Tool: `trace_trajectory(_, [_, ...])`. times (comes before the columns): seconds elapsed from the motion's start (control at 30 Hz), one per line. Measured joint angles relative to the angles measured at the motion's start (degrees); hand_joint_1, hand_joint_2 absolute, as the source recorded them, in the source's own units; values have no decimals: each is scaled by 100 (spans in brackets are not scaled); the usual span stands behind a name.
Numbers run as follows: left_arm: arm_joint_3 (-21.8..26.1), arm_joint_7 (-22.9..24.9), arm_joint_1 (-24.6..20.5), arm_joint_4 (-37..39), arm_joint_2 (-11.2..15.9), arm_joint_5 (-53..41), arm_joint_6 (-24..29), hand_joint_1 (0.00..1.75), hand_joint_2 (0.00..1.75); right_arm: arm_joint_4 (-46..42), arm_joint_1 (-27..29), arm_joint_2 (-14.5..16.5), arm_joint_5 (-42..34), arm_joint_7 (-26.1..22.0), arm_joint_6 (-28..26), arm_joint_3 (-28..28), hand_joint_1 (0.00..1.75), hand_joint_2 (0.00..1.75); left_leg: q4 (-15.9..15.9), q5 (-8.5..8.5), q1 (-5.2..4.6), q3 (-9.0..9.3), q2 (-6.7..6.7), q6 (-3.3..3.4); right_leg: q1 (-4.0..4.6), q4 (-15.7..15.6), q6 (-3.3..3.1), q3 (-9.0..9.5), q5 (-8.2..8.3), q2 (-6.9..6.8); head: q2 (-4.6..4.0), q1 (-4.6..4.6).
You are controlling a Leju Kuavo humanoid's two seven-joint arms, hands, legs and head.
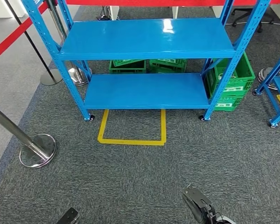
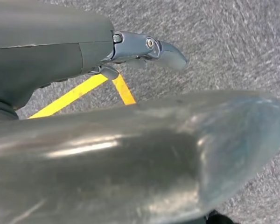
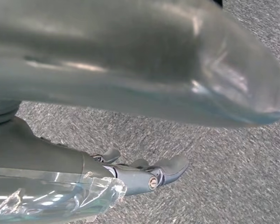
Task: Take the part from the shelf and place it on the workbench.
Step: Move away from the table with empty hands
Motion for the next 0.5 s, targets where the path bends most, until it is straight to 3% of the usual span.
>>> trace_trajectory(0.07, [-13, -4, -14, 1, 6, 6, 2, 0, 0, -25, 1, 1, -3, -3, -2, -1, 0, 0, 469, -251, 0, -223, 72, -51, -14, -11, -57, 37, -17, -25, 0, -25])
trace_trajectory(0.13, [-20, -6, -23, 2, 8, 6, 3, 0, 0, -34, 7, 1, -5, -4, -5, -2, 0, 0, 1275, -563, 2, -669, 102, -78, -9, -10, -93, 65, -53, -54, 0, -39])
trace_trajectory(0.17, [-25, -6, -20, 4, 8, 5, 3, 0, 0, -34, 15, 1, -5, -4, -7, -2, 0, 0, 1564, -618, 3, -850, 104, -79, -6, -10, -100, 83, -74, -65, 0, -39])
trace_trajectory(0.2, [-32, -6, -15, 7, 7, 6, 3, 0, 0, -34, 22, 1, -5, -4, -7, -2, 0, 0, 1652, -555, 3, -936, 105, -72, -3, -10, -100, 109, -99, -71, 0, -39])
trace_trajectory(0.23, [-40, -6, -11, 9, 8, 8, 3, 0, 0, -34, 30, 1, -5, -4, -7, -2, 0, 0, 1515, -384, 2, -907, 105, -57, -3, -10, -94, 146, -129, -75, 0, -38])
trace_trajectory(0.3, [-58, -6, -11, 13, 10, 21, 9, 0, 0, -37, 34, 1, -11, -11, -11, -1, 0, 0, 798, 81, -6, -599, 129, -8, 2, -12, -64, 225, -207, -82, 0, -38])
trace_trajectory(0.33, [-67, -7, -19, 15, 11, 37, 14, 0, 0, -41, 34, 1, -17, -16, -16, -1, 0, 0, 430, 200, -15, -426, 145, 22, 15, -10, -36, 252, -255, -82, 0, -40])
trace_trajectory(0.4, [-90, -13, -40, 20, 12, 83, 24, 0, 0, -51, 32, 1, -28, -22, -27, -1, 0, 0, 58, 201, -30, -244, 170, 75, 40, -27, 29, 295, -313, -90, 0, -33])
trace_trajectory(0.5, [-134, -23, -45, 25, 19, 137, 43, 0, 0, -69, 26, 1, -37, -38, -39, -3, 0, 0, -17, 110, -9, -139, 144, 174, 43, 7, 131, 391, -359, -100, 0, -9])
